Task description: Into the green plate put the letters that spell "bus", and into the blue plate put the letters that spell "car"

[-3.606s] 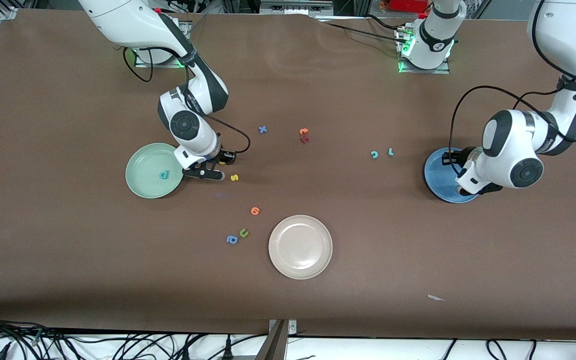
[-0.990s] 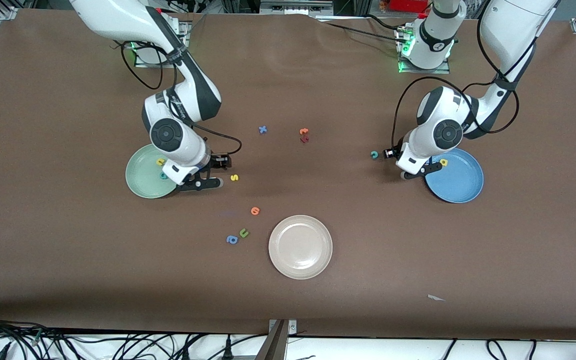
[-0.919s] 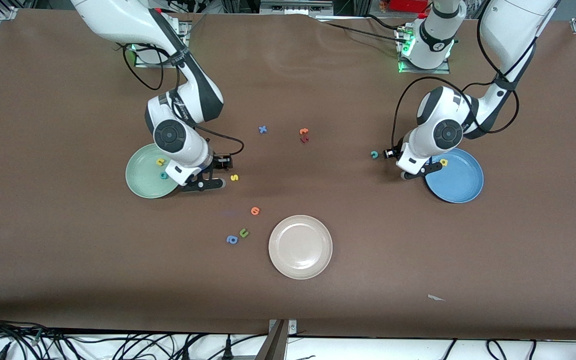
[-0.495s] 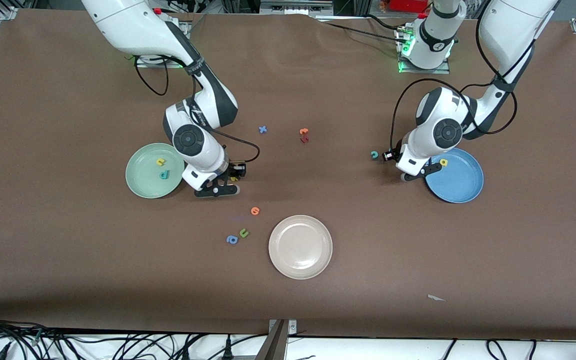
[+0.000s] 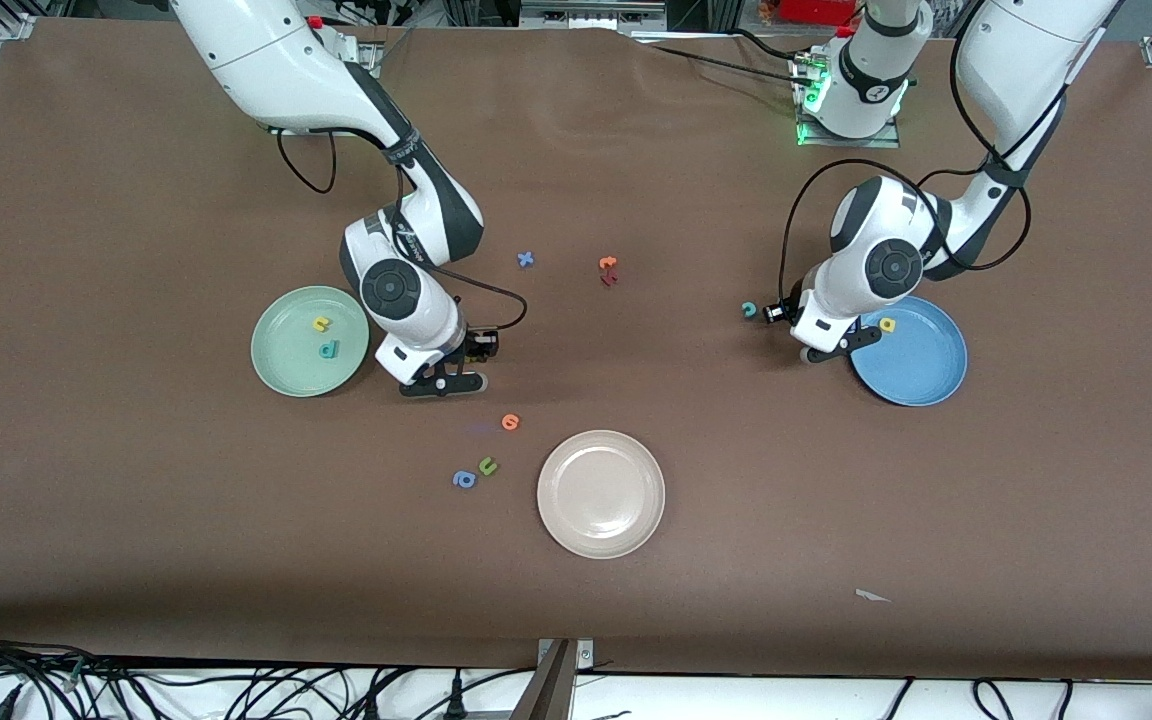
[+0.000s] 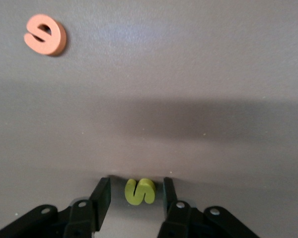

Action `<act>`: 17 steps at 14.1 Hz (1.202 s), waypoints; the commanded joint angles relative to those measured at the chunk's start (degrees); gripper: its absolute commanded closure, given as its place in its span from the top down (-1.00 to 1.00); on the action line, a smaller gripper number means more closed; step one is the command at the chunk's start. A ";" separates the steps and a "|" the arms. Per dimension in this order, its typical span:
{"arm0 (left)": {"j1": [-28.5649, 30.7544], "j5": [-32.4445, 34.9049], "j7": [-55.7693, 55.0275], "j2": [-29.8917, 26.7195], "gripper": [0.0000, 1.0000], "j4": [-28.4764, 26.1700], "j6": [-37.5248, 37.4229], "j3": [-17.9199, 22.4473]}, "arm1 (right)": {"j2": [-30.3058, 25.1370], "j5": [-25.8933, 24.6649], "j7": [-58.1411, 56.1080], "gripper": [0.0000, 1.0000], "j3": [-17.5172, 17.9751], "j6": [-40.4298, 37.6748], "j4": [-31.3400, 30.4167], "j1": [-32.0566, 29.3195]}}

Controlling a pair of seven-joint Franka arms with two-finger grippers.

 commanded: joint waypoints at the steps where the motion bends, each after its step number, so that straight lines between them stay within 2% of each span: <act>1: -0.27 1.48 -1.20 0.08 0.00 -0.77 0.46 -0.18 | 1.02 -0.38 0.98 0.00 -0.24 0.48 0.97 0.80; 2: -0.36 1.39 -1.20 0.08 0.00 -1.03 0.37 -0.18 | 1.02 -0.38 0.98 -0.11 -0.32 0.31 0.97 0.80; 5: -0.80 1.39 -1.20 -0.01 0.00 -1.21 0.28 -0.18 | 1.02 -0.47 0.80 -0.68 -0.32 0.04 0.97 0.80; 6: -0.80 1.39 -1.29 -0.01 -0.01 -1.21 0.28 -0.18 | 1.02 -0.47 0.71 -0.79 -0.32 0.04 0.97 0.80; 8: -0.80 1.39 -1.20 0.07 -0.16 -1.21 0.28 -0.18 | 0.23 -0.47 0.10 -0.80 -0.67 -1.35 0.97 0.80; 10: -0.89 1.48 -1.20 0.08 -0.18 -1.21 0.19 -0.18 | -2.66 -0.55 -0.34 -0.80 -1.11 -7.22 1.67 0.45; 14: -0.89 1.48 -1.20 0.43 -0.19 -1.38 0.28 -0.09 | -8.11 -0.55 -9.79 -0.80 -7.07 -19.18 1.32 0.45; 17: -0.89 1.48 -1.20 0.52 -0.40 -1.38 0.19 -0.09 | -10.93 -0.29 -23.60 -0.80 -12.70 -20.97 -2.79 0.28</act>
